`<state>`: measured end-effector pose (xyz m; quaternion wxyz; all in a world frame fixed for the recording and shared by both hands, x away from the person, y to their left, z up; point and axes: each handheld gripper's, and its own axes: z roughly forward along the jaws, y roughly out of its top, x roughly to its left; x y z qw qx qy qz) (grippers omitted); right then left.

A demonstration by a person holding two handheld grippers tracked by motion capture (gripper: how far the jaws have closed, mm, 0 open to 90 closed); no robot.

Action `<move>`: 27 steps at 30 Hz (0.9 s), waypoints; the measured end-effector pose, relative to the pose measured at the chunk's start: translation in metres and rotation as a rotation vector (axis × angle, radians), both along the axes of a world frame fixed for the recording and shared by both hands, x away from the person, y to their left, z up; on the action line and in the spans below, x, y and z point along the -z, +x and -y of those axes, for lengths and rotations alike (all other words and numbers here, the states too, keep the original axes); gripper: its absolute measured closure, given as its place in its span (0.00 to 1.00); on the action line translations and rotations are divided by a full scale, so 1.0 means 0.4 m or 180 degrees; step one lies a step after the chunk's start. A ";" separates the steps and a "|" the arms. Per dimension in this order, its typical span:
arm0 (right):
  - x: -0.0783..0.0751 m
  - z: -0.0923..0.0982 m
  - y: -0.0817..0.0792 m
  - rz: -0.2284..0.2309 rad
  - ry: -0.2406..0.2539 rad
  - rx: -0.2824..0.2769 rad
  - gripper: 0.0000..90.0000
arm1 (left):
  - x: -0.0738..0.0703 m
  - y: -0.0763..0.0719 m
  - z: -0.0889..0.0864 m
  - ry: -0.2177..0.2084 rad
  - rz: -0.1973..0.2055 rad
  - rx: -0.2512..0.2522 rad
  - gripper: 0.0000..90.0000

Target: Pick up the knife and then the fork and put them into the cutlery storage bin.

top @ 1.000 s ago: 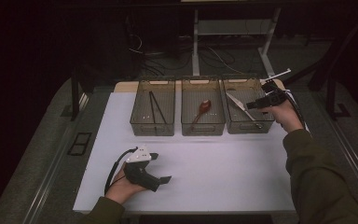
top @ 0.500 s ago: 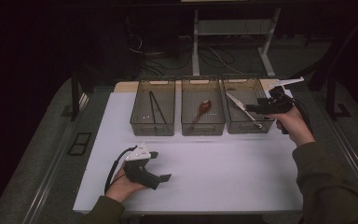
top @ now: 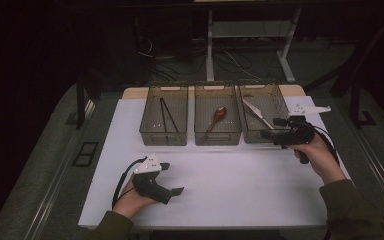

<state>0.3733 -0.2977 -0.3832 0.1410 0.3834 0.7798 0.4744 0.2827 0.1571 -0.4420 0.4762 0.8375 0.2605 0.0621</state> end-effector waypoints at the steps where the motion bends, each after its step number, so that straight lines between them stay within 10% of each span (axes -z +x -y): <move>1: 0.002 -0.002 -0.012 0.0019 0.0013 -0.0017 0.20 | 0.000 -0.001 0.000 -0.0002 0.0001 -0.0001 0.00; 27: 0.091 -0.031 -0.222 0.0130 0.0092 -0.0402 0.18 | -0.008 -0.016 -0.005 -0.0078 0.0052 -0.0007 0.00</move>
